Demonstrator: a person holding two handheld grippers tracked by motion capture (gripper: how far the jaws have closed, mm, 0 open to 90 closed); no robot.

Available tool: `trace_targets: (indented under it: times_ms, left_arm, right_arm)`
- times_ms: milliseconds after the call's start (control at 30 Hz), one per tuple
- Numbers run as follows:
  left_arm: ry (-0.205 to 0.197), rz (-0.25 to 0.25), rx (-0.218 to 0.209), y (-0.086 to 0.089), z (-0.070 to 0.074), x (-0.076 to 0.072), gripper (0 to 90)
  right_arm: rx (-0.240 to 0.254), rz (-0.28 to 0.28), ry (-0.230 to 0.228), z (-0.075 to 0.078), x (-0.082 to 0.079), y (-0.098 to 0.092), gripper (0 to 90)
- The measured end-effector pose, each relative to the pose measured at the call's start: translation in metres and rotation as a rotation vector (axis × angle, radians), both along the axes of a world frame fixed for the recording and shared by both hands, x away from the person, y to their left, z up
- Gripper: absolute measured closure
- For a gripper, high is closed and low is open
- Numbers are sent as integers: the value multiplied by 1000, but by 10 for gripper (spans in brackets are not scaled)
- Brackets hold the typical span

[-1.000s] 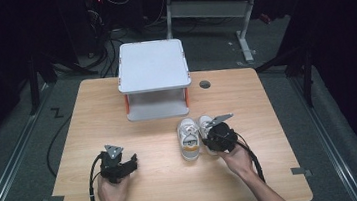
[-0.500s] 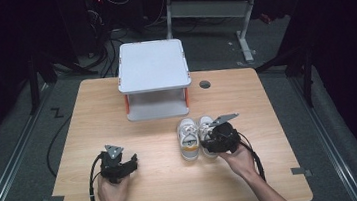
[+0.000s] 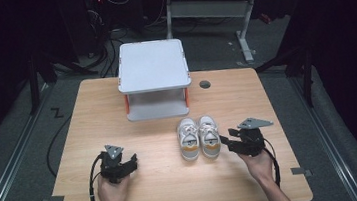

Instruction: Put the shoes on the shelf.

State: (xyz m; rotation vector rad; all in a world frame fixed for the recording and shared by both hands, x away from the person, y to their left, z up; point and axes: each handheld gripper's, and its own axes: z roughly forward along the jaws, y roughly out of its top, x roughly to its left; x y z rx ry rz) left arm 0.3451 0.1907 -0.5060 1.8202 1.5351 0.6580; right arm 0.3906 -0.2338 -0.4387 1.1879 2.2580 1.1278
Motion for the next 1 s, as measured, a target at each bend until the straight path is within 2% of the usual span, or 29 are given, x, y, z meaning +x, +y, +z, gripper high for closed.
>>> trace_targets:
  times_ms: [67, 100, 167, 233, 367, 433, 533, 667, 800, 867, 933, 967, 1000]
  left_arm:
    - [0, 0, 1, 0, 0, 0, 328]
    - [1, 0, 4, 0, 0, 0, 328]
    - [1, -2, 8, -1, 0, 0, 327]
    - [2, -5, 15, -1, 0, 0, 324]
    - [2, -2, 25, -3, 0, 0, 321]
    - [4, -3, 26, -3, 0, 0, 331]
    - [1, 7, 23, -3, 0, 0, 340]
    - [1, 9, 14, -3, 0, 0, 335]
    - [4, 10, 22, -4, 0, 0, 328]
    - [4, 12, 23, -5, 0, 0, 320]
    - [-2, 49, 16, -7, 0, -1, 341]
    - [-2, 49, 16, -7, 0, -1, 342]
    - [-10, 51, -9, -8, 1, -2, 341]
  right_arm:
    - [-3, -16, 0, -2, 0, -6, 502]
    - [-6, -47, 12, -9, -1, -17, 497]
    - [-13, -57, 17, -12, -2, -21, 495]
    - [-42, -94, 17, -22, -5, -31, 489]
    - [-48, -122, 32, -31, -7, -40, 489]
    - [-57, -154, 42, -40, -6, -49, 486]
    - [-62, -173, 50, -43, -6, -54, 482]
    - [-101, -218, 57, -52, -6, -64, 470]
    - [-108, -234, 74, -57, -6, -68, 463]
    - [-115, -238, 51, -59, -6, -70, 449]
    - [-102, -241, 31, -62, -6, -71, 422]
    - [-102, -241, 31, -62, -6, -71, 422]
    - [-97, -252, 29, -62, -6, -72, 418]
